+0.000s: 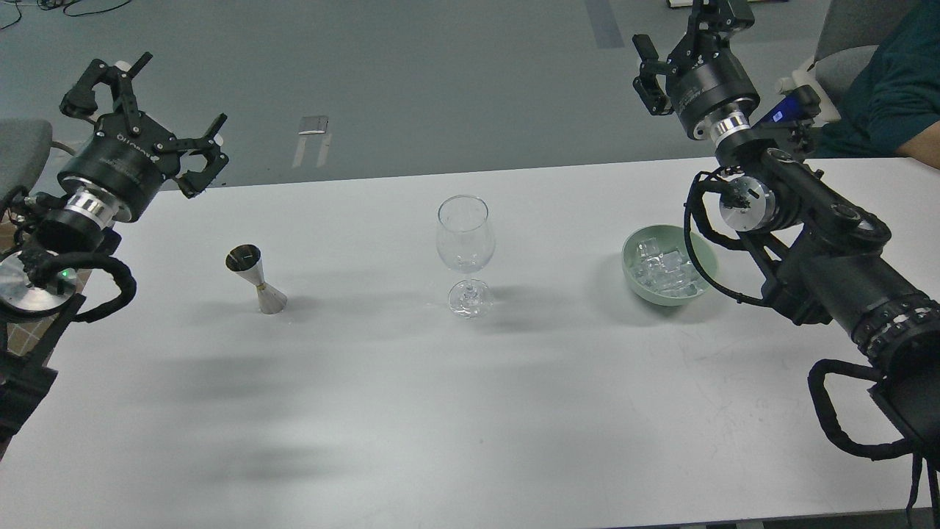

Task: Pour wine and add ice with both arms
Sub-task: 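Move the left gripper down toward the silver jigger, then bring the open left gripper around the silver jigger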

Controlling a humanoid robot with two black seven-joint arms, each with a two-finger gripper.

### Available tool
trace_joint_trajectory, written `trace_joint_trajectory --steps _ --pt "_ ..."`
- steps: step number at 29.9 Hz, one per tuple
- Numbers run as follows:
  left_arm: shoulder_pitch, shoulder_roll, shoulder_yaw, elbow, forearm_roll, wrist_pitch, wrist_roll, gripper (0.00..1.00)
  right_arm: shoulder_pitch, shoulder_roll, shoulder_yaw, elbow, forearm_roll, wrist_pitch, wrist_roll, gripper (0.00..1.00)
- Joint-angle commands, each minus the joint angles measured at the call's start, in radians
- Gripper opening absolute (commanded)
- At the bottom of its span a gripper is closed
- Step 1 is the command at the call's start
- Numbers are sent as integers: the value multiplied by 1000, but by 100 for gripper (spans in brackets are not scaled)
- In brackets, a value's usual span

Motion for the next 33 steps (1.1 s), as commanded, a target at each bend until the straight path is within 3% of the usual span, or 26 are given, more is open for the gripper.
trace_joint_trajectory --steps 1,6,15,23,33 --pt "148 34 -108 -135 -19 19 48 98 -6 0 -1 0 -1 0 0 100" --pt "400 15 -321 -298 -92 57 130 98 -6 2 -1 -2 -3 0 0 100" --pt "638 -101 -432 -393 -100 66 137 98 -5 2 -39 -2 -3 0 0 100" --pt "743 -252 -478 -391 -100 68 141 99 -5 2 -52 0 0 0 0 100" --pt "775 -394 -466 -349 -83 72 187 100 -5 2 -55 0 0 0 0 100"
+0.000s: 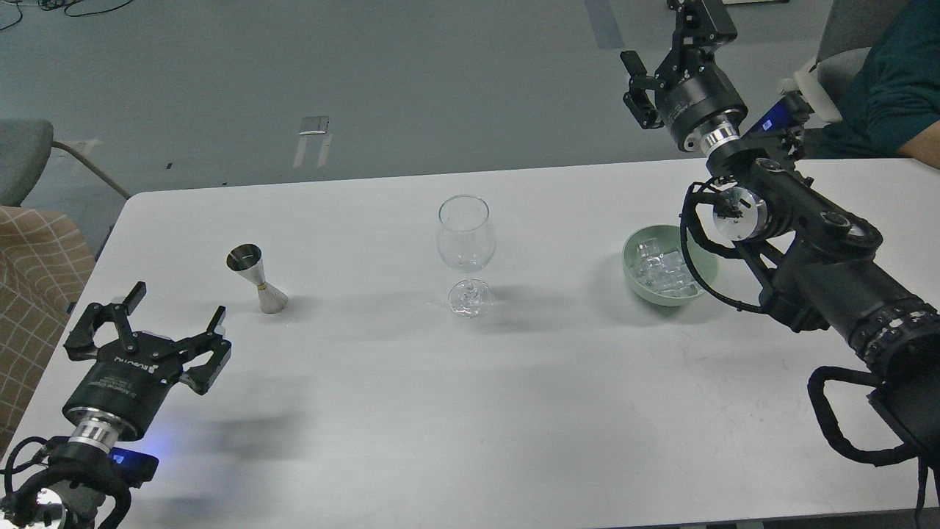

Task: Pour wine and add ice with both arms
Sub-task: 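Bring the open left gripper around the silver jigger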

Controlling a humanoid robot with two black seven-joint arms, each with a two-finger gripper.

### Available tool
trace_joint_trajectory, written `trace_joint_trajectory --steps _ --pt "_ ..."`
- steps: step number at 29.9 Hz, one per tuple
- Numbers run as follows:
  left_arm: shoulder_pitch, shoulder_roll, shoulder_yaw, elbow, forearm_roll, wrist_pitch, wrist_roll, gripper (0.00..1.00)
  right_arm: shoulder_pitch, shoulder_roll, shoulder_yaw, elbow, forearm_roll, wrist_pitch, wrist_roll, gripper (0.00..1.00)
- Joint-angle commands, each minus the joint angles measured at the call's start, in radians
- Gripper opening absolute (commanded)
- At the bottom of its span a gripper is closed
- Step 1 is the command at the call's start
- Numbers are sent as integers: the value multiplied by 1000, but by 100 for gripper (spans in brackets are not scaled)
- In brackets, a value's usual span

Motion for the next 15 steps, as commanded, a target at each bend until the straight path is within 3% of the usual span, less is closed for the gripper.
trace_joint_trajectory --steps 1,15 --pt "-4 -44 6 29 6 -1 14 100 0 0 0 0 0 0 0 100" --pt "-161 -124 1 273 60 -1 17 100 -2 0 -3 0 0 0 0 100"
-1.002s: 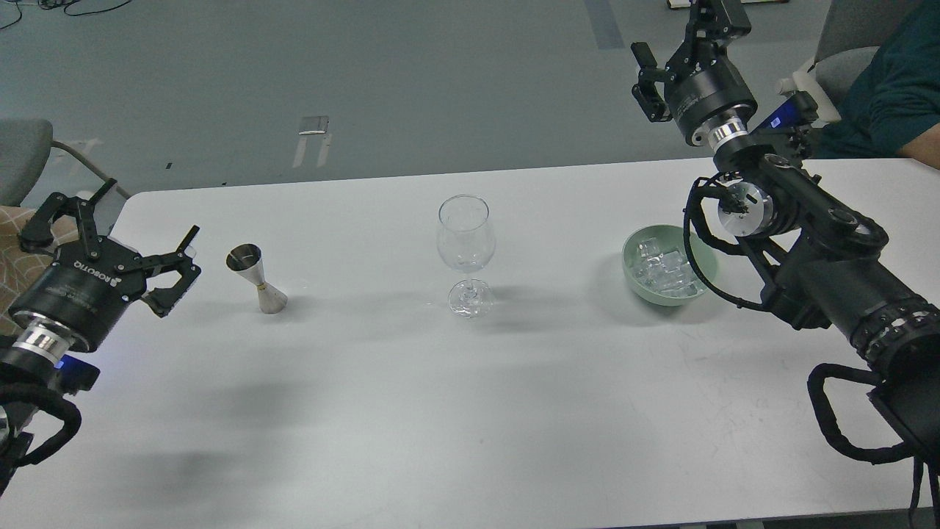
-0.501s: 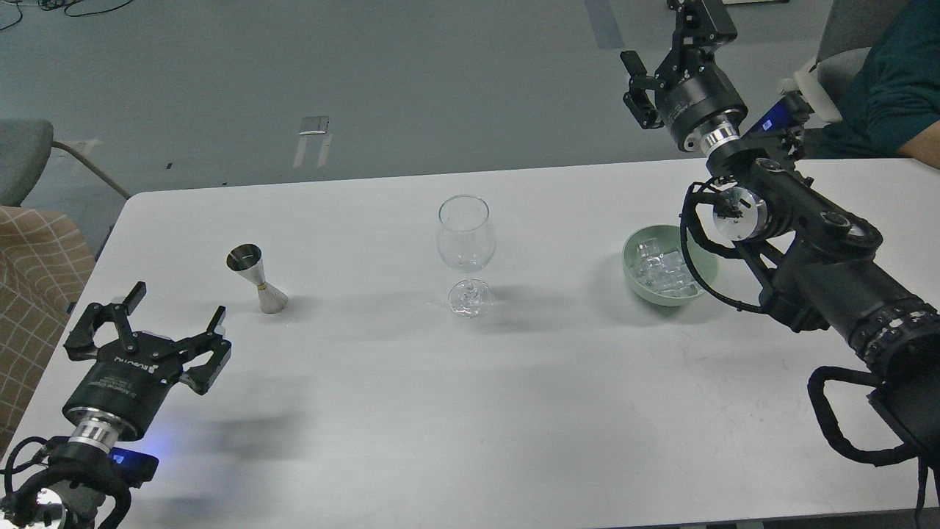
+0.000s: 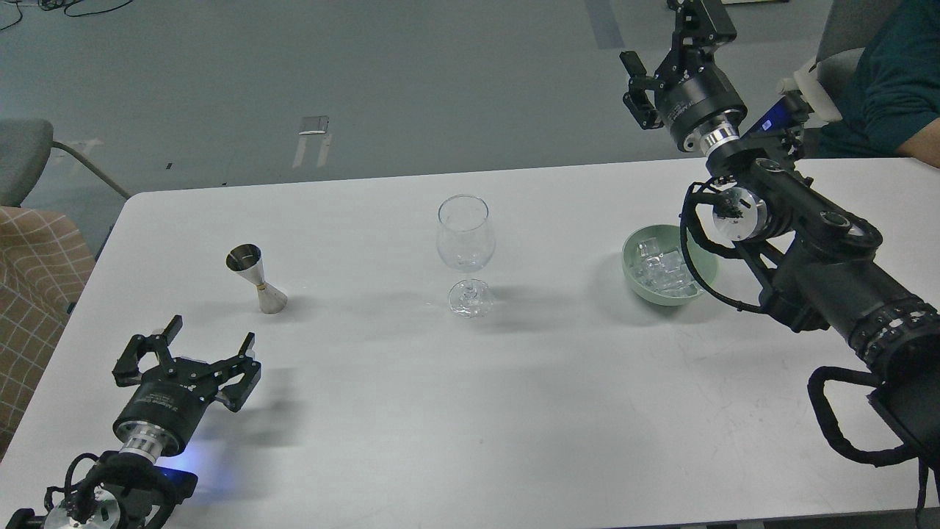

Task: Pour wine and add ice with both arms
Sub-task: 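Bring the open left gripper around the silver jigger, then close the left gripper on the silver jigger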

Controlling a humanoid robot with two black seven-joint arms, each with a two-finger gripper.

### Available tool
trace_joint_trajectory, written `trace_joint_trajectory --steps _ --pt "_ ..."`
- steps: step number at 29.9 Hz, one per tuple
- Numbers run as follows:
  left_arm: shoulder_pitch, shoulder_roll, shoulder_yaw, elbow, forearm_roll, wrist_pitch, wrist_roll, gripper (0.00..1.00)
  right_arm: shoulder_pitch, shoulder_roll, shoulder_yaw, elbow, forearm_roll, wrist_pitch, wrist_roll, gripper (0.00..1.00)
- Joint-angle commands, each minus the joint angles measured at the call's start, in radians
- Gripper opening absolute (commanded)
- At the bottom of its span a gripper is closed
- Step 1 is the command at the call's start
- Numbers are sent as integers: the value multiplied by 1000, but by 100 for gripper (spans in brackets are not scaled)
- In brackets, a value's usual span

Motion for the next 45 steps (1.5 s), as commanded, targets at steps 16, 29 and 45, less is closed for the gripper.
trace_joint_trajectory --steps 16,29,45 --pt "-171 -57 8 172 23 1 -3 100 -10 0 -1 -2 -2 0 0 100" --pt "-295 -107 5 282 42 26 -3 100 -12 0 -1 -2 -3 0 0 100" --pt "-386 -110 4 382 42 24 -4 99 -15 0 -1 -2 -5 0 0 100"
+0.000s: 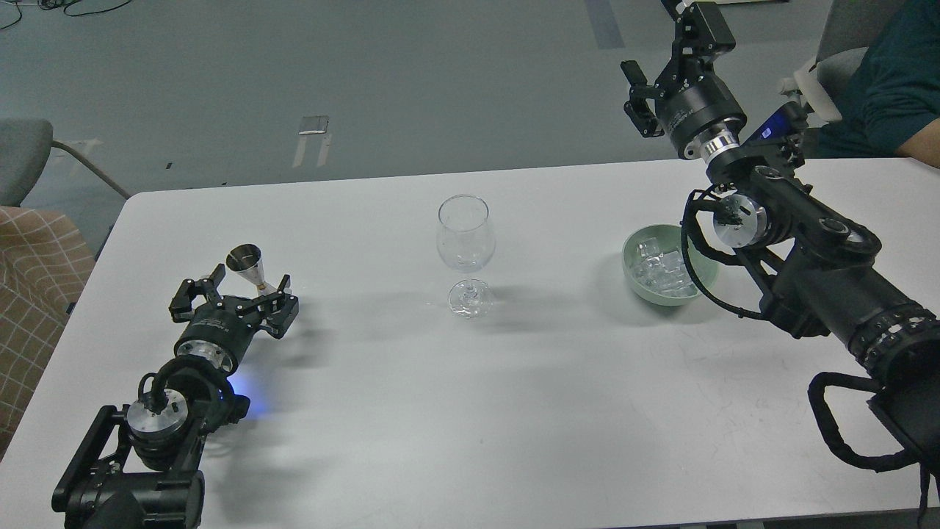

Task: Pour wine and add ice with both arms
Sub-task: 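Close the left gripper on the silver jigger, then lift the jigger upright with the left gripper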

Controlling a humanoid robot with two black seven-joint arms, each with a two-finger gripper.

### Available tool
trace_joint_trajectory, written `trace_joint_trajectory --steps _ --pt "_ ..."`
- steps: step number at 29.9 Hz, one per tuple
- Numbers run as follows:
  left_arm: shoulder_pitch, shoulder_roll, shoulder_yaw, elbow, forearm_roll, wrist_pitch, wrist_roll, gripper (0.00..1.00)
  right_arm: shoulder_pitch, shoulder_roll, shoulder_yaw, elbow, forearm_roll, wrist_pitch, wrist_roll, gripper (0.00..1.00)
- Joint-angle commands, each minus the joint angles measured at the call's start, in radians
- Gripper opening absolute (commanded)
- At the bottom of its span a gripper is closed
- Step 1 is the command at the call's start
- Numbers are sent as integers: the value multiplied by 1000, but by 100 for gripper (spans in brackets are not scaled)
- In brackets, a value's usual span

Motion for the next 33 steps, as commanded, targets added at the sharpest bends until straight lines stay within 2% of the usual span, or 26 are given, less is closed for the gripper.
trace_joint_trajectory --steps 1,11,15,22,24,26,30,32,33 --pt "-11 0 3 12 1 0 0 99 0 0 0 0 -1 0 0 100" --pt "-34 -6 6 37 1 -2 4 95 0 0 0 0 -1 0 0 100" --pt "-42 -9 7 37 1 1 1 64 0 0 0 0 -1 0 0 100" --pt "-43 -12 7 37 16 3 1 55 0 0 0 0 -1 0 0 100" --pt "-42 -14 7 37 16 1 1 44 0 2 0 0 -1 0 0 100" --pt "-43 -18 6 37 16 -2 1 39 0 5 0 0 -1 0 0 100" --pt "-43 -15 6 37 16 -5 4 37 2 20 -1 0 -1 0 0 100" --pt "-42 -18 6 37 18 -3 1 26 2 28 0 0 -2 0 0 100" --pt "-42 -18 6 37 18 -5 1 24 2 28 0 0 -2 0 0 100"
